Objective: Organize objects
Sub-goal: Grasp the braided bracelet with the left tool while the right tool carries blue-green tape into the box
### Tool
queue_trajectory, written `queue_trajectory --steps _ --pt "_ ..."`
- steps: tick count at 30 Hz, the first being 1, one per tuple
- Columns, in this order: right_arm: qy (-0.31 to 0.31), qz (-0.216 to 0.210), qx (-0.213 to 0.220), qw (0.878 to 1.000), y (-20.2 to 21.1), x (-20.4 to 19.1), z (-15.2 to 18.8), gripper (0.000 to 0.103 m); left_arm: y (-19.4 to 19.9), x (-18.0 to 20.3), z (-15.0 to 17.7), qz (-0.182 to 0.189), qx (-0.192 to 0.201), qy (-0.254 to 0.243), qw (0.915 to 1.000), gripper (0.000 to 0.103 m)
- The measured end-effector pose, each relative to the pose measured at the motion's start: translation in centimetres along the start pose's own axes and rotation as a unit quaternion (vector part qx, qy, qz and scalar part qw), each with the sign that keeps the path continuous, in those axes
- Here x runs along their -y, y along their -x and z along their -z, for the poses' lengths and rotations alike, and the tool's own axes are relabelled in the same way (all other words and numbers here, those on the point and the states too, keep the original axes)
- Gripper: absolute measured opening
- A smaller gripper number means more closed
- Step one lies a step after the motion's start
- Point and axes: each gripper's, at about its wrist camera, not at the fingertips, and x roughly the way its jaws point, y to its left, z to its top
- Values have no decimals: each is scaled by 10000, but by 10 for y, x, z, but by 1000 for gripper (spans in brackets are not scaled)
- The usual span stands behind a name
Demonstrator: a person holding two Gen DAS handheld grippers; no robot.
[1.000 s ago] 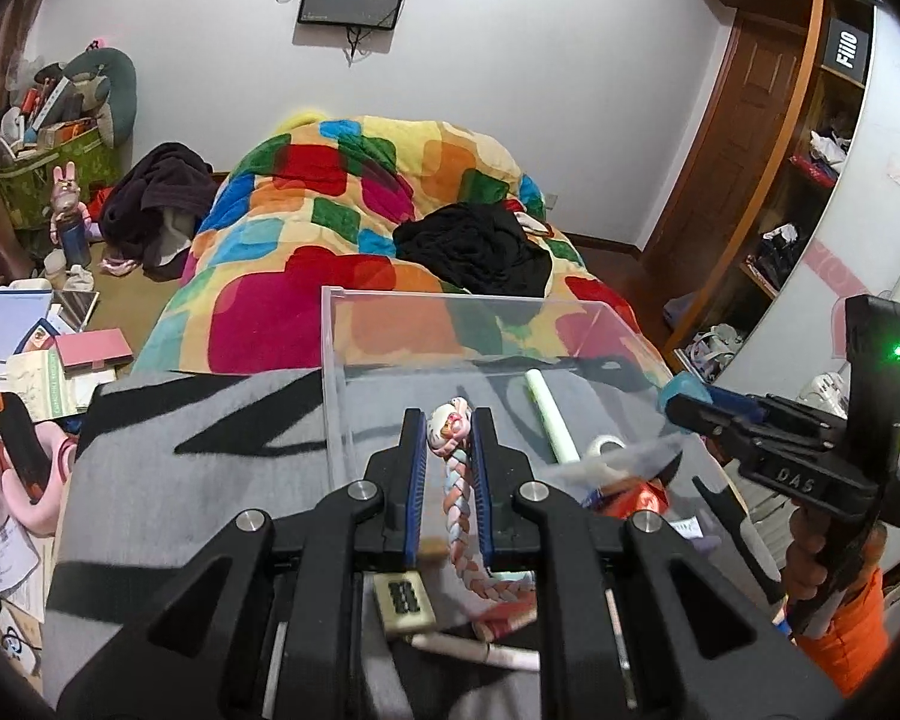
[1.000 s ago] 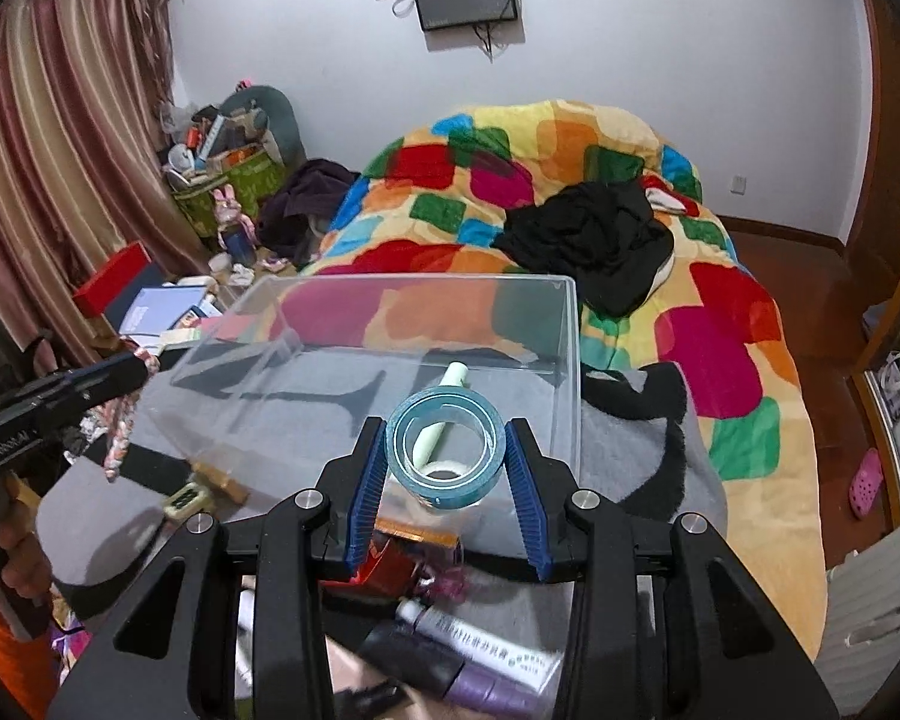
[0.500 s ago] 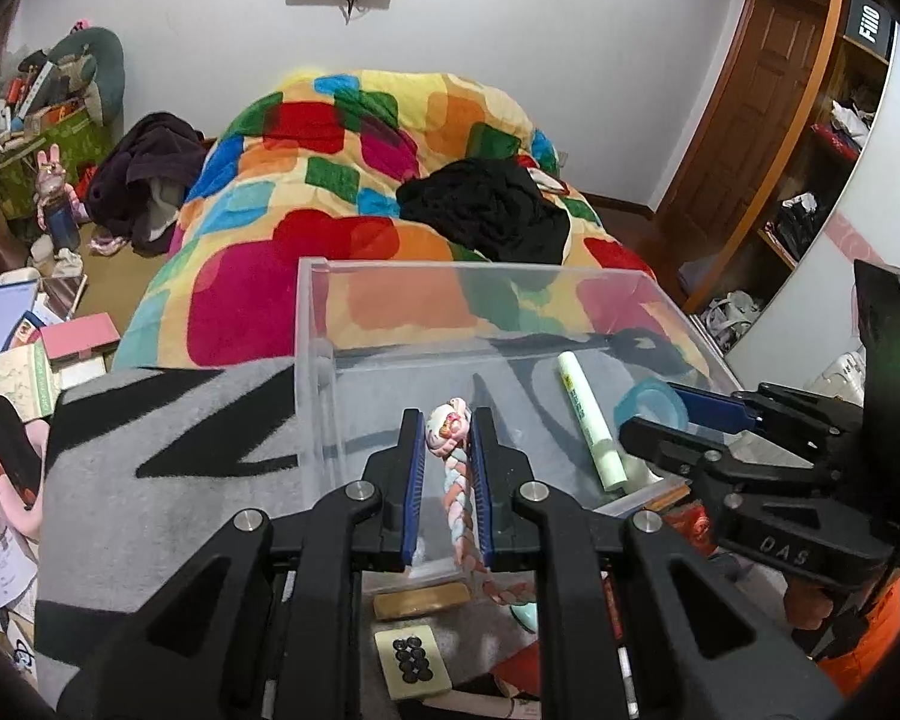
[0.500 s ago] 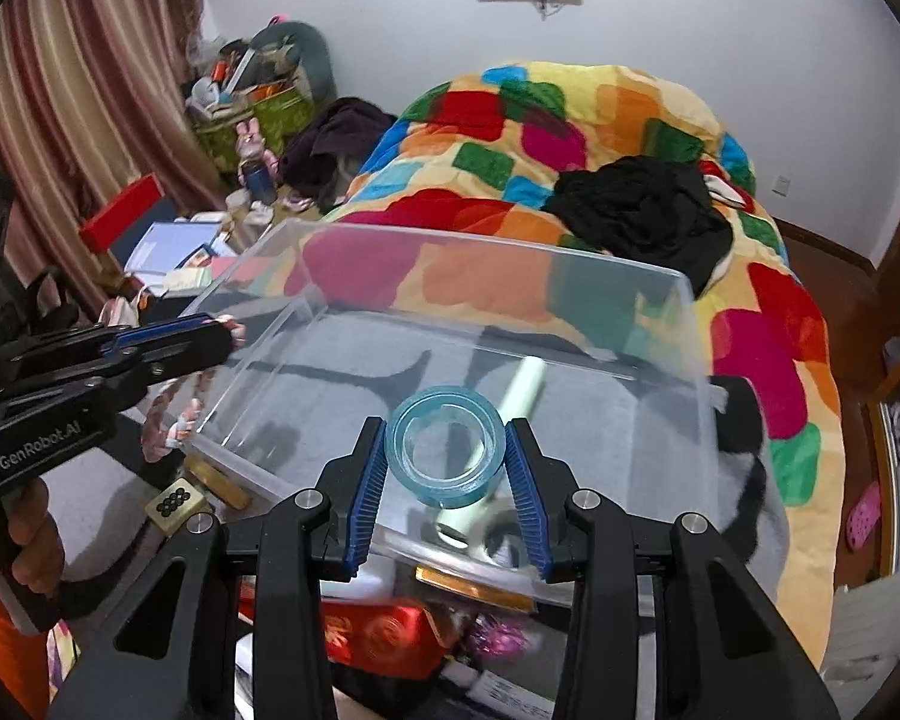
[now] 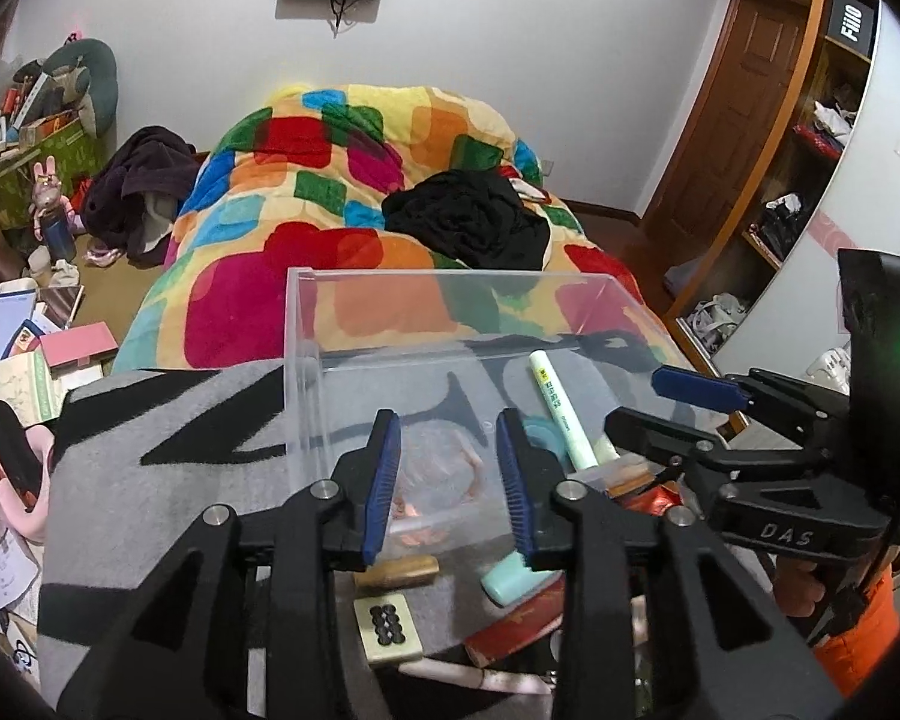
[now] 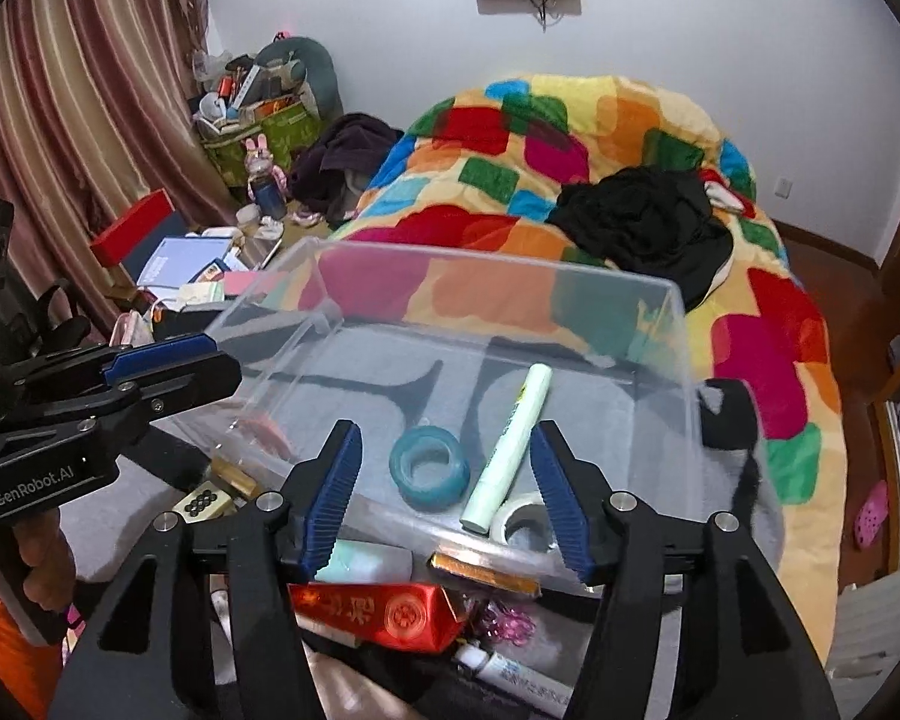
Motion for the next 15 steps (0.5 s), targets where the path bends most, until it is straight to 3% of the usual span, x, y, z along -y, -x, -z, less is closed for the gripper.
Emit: queue_trajectory --steps 6,9,15 --pt "-49 26 303 9995 31 -2 7 66 20 7 7 -48 179 -120 9998 53" --pt "-96 52 385 9992 42 -2 16 72 28 8 16 -40 199 -165 9997 56" --pt "-334 -13 283 9990 54 -4 51 72 35 10 47 17 3 -179 9998 58"
